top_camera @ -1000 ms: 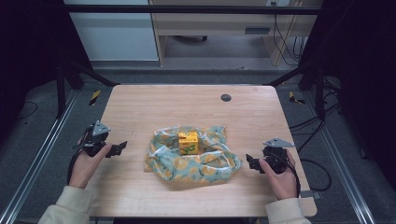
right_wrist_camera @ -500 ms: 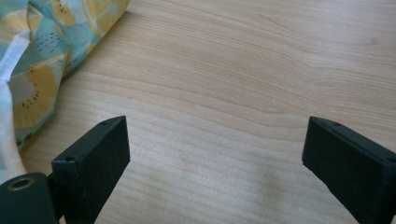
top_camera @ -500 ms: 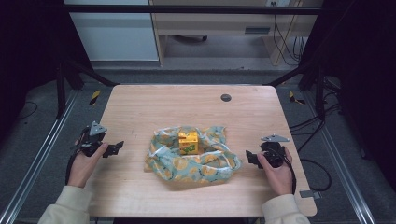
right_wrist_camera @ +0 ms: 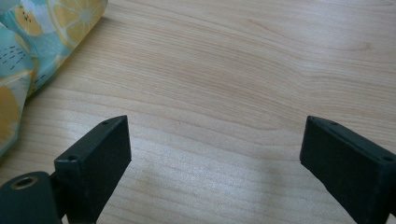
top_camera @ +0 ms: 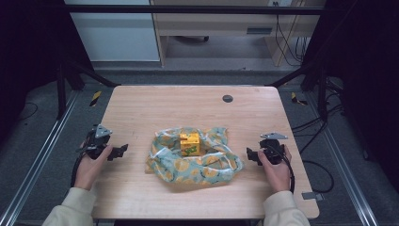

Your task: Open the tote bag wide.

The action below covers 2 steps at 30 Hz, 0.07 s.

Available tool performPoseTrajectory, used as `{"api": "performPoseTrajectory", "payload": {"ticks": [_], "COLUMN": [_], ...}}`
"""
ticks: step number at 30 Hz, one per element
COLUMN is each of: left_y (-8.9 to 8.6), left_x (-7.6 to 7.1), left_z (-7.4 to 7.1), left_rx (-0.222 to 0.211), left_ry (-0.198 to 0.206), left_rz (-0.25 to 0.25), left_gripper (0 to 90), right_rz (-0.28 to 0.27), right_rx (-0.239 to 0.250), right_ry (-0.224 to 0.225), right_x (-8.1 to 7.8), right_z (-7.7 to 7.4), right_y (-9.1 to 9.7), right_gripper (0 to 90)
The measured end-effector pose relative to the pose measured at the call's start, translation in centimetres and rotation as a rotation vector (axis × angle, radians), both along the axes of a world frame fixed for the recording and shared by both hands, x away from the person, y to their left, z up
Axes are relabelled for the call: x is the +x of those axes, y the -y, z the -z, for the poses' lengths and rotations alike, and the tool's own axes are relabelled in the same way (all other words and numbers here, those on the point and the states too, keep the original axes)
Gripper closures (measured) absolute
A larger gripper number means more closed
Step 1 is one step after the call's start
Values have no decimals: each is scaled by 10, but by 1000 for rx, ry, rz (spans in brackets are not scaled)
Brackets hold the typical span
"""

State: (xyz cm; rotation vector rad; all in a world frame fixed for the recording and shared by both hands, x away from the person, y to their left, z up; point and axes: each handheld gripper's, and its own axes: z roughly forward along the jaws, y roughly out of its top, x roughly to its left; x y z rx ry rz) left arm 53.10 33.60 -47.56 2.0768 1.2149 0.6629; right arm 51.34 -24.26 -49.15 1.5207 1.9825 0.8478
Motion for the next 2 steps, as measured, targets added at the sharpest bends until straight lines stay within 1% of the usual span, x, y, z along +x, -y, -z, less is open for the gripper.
{"api": "performPoseTrajectory", "payload": {"ticks": [2], "left_y": [1], "left_x": [1], "left_z": [1], "left_rx": [1], "left_ry": [-3], "left_rz": [3], "left_gripper": [66], "right_rz": [1], "right_rx": [6], "right_ry": [4], "right_x": [-1], "right_z": [0], "right_y": [1], "right_gripper": [89]}}
